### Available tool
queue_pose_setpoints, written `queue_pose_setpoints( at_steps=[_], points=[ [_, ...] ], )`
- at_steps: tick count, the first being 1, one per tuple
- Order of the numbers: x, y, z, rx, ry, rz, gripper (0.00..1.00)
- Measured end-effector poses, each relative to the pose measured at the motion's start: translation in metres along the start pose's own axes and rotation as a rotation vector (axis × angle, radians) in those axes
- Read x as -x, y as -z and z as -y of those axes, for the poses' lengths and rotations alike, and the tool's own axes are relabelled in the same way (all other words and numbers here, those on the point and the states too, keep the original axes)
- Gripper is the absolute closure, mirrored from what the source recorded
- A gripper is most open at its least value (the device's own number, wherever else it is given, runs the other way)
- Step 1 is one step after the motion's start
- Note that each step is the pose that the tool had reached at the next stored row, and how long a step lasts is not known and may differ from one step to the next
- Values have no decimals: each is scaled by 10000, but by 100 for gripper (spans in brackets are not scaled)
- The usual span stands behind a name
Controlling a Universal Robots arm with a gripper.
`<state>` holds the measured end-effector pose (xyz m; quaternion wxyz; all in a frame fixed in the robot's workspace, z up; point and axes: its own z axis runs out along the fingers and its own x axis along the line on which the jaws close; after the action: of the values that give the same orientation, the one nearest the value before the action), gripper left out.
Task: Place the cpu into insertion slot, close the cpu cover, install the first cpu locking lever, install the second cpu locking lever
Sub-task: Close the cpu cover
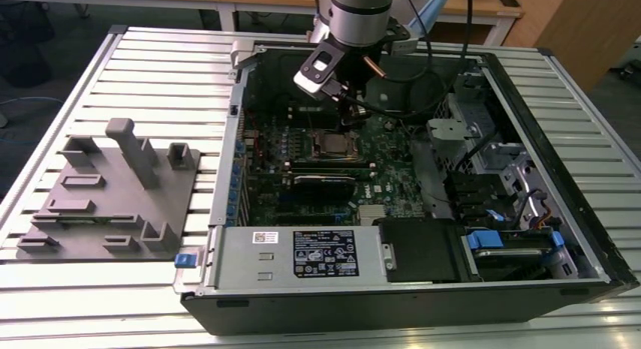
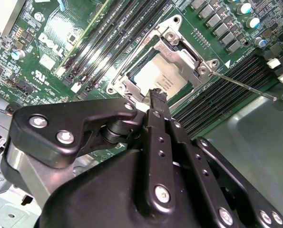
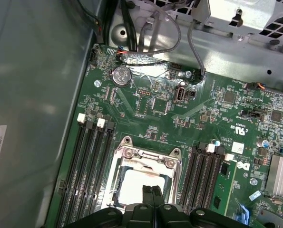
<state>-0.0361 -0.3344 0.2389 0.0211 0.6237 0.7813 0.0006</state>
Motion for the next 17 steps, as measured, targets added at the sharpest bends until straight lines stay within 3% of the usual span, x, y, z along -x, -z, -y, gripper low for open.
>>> queue_pose_setpoints(
  at_steps=[17],
  points=[
    [-1,-35,1,5,16,-14,90]
  ],
)
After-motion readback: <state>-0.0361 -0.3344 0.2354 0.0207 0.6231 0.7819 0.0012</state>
